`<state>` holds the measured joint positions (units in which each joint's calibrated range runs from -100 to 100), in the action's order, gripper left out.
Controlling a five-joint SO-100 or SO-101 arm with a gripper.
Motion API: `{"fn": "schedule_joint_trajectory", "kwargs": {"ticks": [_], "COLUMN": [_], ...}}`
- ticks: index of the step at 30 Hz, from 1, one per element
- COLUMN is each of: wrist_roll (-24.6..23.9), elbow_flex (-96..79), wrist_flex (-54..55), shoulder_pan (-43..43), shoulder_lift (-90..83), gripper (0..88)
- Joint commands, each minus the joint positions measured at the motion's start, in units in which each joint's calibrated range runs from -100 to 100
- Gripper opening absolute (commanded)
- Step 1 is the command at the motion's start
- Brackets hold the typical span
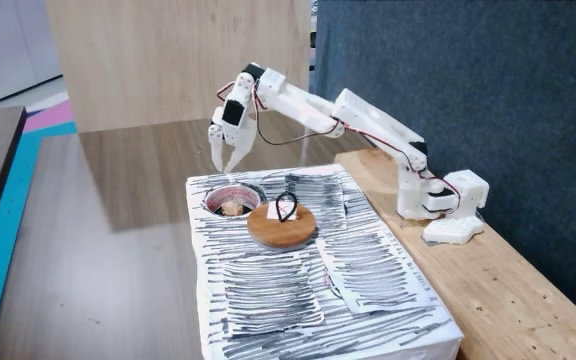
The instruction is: Pick the brown debris from the hole.
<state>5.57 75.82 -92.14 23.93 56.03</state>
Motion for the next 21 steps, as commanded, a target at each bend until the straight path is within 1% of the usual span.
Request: {"fn": "schedule_joint_trajectory", "kwargs": {"ticks": [1,5,7,16,21], "wrist_roll": [-0.48,-0.48,-0.48,-0.48,-0.48], "elbow_flex": [1.74,1.29,1.29,1.92,2.19], "wrist_flex": [-1.32,-1.32,-1.32,-1.23,-0.64], "shoulder_pan": [-0.54,0.04,0.04,0.19,0.19], "shoulder_lift": [-2.68,-2.01,0.42,14.40,16.08], "gripper": [1.5,2.2,4.1,23.4,27.2]}}
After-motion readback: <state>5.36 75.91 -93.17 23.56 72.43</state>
